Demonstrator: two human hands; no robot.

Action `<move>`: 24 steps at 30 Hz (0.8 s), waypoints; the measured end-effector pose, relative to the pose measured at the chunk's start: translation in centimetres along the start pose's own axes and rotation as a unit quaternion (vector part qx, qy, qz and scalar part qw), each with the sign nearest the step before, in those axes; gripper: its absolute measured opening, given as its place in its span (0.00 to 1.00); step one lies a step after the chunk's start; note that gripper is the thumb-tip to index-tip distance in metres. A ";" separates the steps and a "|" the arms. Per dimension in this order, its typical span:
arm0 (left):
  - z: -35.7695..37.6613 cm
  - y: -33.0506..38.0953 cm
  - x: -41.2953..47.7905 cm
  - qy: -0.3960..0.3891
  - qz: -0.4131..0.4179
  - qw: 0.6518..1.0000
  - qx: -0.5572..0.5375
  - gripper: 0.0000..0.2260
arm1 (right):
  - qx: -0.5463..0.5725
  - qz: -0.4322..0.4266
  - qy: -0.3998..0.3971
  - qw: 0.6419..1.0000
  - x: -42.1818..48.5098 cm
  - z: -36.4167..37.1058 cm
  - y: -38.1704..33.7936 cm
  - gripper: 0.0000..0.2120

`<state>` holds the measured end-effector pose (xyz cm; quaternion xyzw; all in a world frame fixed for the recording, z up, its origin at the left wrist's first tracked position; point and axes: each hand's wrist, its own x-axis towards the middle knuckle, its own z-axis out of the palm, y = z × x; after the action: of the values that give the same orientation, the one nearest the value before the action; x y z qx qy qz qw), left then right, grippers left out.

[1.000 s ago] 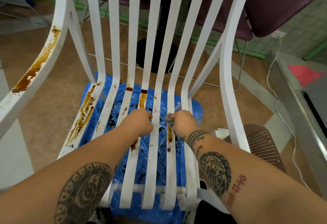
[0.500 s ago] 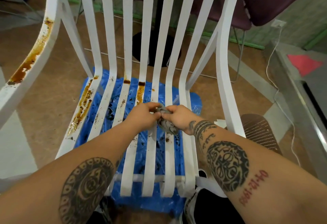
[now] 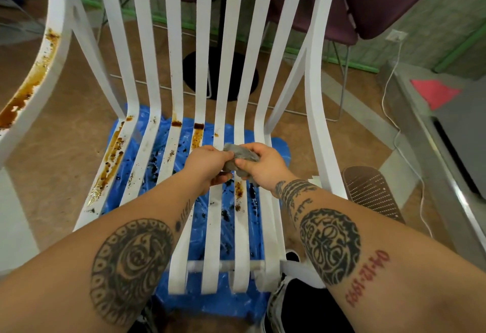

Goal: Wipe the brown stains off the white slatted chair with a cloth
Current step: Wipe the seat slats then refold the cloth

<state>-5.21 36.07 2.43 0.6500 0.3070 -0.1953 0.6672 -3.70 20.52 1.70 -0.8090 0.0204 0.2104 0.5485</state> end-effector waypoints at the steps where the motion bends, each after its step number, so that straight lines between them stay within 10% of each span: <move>1: 0.1 -0.2 0.0 0.009 0.012 0.999 0.038 0.11 | -0.015 -0.001 0.010 1.000 0.2 0.1 0.3 0.12; 14: 1.2 -3.0 1.7 -0.011 0.183 0.843 0.506 0.10 | -0.330 0.009 0.053 0.942 1.7 1.7 4.0 0.10; 18: 1.1 -2.5 1.6 -0.062 0.170 0.791 0.584 0.09 | -0.423 0.031 -0.041 0.905 2.0 1.2 2.2 0.08; 22: 0.6 -1.2 1.1 -0.094 0.167 0.799 0.570 0.10 | -0.503 0.044 -0.116 0.855 2.9 0.1 -0.7 0.11; 24: -0.3 -1.2 1.0 -0.056 0.187 0.832 0.520 0.11 | -0.447 0.033 -0.080 0.890 2.4 -0.4 -0.2 0.10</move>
<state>-5.35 36.37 0.87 0.9338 -0.0052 -0.2335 0.2710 -1.34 20.75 1.15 -0.9479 -0.0932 0.2796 0.1213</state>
